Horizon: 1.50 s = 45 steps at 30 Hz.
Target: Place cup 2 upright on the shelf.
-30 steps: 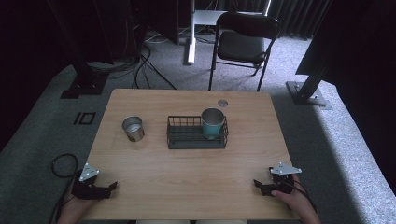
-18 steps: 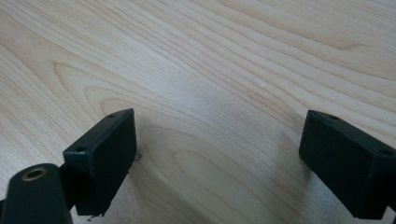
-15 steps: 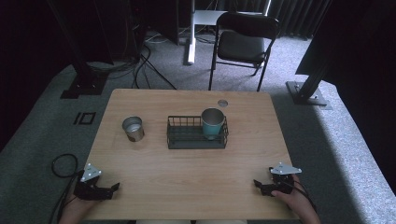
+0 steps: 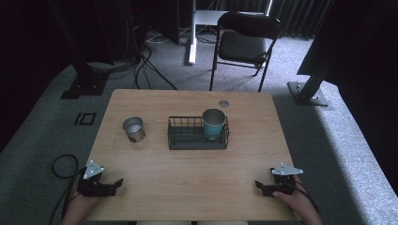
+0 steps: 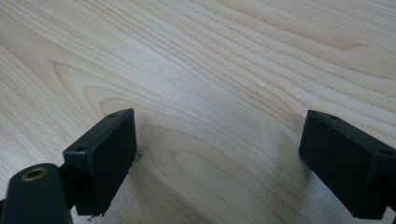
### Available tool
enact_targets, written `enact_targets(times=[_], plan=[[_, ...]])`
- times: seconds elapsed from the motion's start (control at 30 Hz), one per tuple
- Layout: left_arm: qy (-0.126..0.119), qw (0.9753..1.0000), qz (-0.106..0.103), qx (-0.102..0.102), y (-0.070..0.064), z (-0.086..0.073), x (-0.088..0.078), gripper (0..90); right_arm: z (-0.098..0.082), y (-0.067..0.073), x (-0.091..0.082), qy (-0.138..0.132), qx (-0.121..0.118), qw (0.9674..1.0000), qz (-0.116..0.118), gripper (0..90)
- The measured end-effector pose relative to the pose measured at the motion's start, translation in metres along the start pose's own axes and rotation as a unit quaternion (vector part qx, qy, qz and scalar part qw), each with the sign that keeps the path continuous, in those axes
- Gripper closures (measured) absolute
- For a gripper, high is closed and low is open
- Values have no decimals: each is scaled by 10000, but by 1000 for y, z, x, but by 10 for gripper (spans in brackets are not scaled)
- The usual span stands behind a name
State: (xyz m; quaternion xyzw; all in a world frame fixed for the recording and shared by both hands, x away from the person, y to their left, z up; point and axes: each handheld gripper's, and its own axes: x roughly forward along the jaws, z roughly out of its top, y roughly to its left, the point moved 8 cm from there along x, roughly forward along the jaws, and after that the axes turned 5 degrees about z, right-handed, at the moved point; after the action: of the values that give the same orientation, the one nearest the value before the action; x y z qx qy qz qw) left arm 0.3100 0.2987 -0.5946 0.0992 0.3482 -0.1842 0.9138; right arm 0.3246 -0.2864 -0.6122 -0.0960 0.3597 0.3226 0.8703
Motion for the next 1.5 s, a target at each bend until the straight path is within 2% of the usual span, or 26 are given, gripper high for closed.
enact_targets(times=[0.57,0.8,1.03,1.5], plan=[[-266,9996,-84,-100,-2,25,11,25,0,0,0,-1,1,10000,0,109],[-331,9994,38,-51,2,34,15,29,0,0,0,-1,1,10000,0,109],[-358,9993,47,-59,4,41,21,29,0,0,0,4,7,10000,0,109],[-584,9981,116,-136,11,63,29,29,0,0,0,5,-2,10000,0,108]])
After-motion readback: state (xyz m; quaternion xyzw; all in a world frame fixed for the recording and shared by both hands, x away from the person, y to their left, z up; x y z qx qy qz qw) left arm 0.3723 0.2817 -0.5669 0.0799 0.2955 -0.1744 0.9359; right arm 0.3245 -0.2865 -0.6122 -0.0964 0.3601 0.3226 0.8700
